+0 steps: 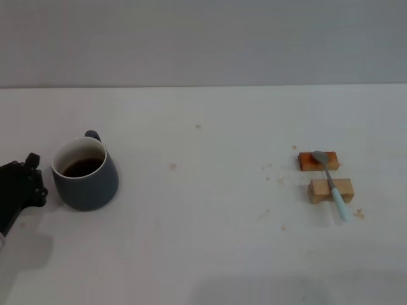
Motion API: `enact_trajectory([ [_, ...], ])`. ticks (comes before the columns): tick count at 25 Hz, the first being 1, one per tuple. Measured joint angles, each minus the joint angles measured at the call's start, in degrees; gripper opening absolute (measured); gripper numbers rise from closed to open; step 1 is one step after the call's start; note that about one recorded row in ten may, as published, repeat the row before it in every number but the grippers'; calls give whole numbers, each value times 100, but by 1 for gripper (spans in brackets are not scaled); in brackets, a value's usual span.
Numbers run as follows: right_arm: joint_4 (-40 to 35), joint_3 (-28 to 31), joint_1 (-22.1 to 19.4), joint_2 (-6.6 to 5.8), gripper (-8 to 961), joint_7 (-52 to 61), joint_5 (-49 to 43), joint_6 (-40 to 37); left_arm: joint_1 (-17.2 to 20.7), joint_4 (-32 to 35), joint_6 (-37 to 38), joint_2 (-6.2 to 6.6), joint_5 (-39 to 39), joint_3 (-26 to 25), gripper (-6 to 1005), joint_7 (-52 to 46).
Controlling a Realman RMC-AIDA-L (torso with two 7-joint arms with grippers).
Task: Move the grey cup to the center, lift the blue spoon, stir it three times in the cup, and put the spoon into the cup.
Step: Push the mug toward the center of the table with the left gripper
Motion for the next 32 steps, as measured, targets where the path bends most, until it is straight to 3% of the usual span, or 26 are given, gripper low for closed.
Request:
enact_trajectory([
  [4,0,0,-10,0,759,0,0,0,-18,-19,-1,-6,6,20,-2,1],
  [22,0,-9,36,0,750,0,0,0,-60,-511,50,-37,19,984,-2,6],
  [32,0,-9,18,0,745,0,-59,0,-175,-315,-111,-25,-15,942,-2,6],
])
